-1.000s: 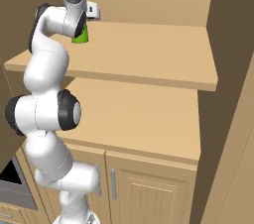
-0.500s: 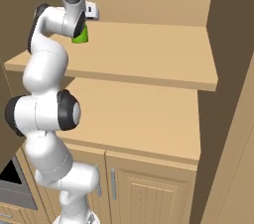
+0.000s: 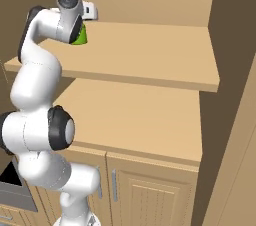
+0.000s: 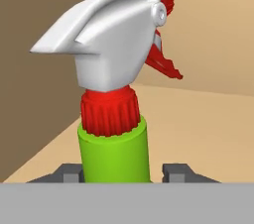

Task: Move the cutting board and knife to the sink. Then move spray from the cabinet to the counter.

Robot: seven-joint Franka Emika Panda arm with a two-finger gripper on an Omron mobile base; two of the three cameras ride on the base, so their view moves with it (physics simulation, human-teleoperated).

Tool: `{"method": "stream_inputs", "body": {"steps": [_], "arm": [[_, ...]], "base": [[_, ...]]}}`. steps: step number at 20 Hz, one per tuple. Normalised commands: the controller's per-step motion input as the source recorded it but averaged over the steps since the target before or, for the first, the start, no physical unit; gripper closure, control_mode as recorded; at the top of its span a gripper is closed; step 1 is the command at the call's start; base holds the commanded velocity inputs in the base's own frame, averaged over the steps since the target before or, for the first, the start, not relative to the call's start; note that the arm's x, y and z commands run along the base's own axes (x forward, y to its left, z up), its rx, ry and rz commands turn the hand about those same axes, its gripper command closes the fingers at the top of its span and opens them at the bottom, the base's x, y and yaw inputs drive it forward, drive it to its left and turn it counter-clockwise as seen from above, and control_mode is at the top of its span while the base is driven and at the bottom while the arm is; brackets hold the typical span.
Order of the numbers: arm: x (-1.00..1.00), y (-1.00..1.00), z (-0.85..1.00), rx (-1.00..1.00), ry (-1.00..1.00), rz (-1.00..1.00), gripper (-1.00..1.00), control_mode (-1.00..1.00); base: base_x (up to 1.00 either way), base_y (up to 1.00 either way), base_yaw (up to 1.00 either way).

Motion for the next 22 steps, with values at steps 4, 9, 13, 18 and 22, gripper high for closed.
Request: {"method": "stream_inputs", "body": {"steps": [4,9,13,18,22], "arm": [[-0.74,-0.13,-0.04,0.03,-0.12,0.00,1.00,-1.00],[-0.70,-0.14,0.04,0.05,-0.03,0.00,1.00,-1.00],[-0.71,-0.19,0.19,0.00,0.00,0.00,1.00,-1.00],[-0.81,-0.25,0.11,0.00,0.00,0.00,1.00,-1.00],[-0.89,-0.26,0.04,0.00,0.00,0.00,1.00,-1.00]], "base": [[0.00,0.00,0.00],[0.00,0.00,0.00],[0.00,0.00,0.00],[0.00,0.00,0.00],[0.00,0.00,0.00]]}}
